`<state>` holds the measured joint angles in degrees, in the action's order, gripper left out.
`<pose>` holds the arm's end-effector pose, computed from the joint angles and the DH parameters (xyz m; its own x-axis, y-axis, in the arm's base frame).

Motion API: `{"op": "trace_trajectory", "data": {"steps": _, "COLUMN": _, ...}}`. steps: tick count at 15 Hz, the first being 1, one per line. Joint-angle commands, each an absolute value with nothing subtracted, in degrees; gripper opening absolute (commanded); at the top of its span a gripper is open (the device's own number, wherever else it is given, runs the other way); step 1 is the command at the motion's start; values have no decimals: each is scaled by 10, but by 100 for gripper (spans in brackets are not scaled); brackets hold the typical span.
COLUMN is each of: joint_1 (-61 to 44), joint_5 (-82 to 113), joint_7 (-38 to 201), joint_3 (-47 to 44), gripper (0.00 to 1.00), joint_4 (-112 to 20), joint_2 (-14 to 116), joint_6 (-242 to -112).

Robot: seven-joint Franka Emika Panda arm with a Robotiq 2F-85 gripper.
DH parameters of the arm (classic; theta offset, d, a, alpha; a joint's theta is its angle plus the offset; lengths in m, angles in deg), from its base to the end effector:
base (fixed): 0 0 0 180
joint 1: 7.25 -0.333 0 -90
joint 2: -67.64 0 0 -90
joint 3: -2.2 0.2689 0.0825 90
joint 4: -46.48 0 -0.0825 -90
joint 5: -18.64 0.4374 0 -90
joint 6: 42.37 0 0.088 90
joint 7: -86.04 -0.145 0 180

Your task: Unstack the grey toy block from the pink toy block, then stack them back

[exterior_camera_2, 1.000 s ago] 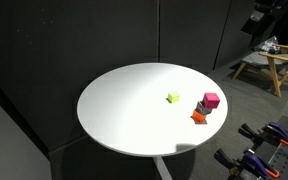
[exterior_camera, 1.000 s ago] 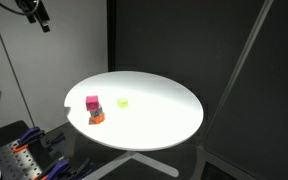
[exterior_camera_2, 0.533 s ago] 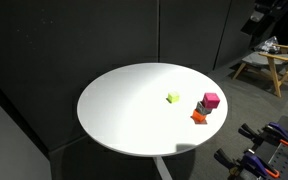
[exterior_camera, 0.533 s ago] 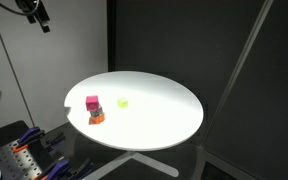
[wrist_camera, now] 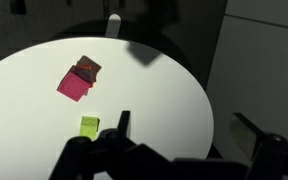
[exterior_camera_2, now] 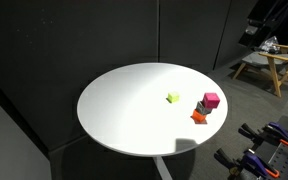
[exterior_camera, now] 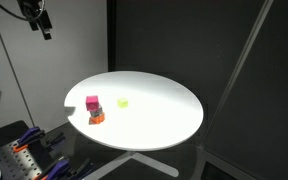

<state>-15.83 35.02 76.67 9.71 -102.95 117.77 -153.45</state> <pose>0.3877 0.1352 0.4543 0.9866 -0.0127 0.1629 0.0221 -0.9775 -0.2098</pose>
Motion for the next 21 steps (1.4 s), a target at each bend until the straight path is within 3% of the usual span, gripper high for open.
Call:
{"op": "trace_trajectory", "data": {"steps": 1, "joint_1": -140, "joint_5": 340, "joint_7": 755, "joint_3": 104, "gripper": 100, "joint_4": -990, "joint_2": 1134, "joint_6": -1515}}
{"op": "trace_trajectory", "data": {"steps": 21, "joint_1": -122, "joint_5": 275, "joint_7": 771, "joint_3": 96, "gripper": 100, "joint_4": -923, "joint_2": 924, "joint_6": -1603}}
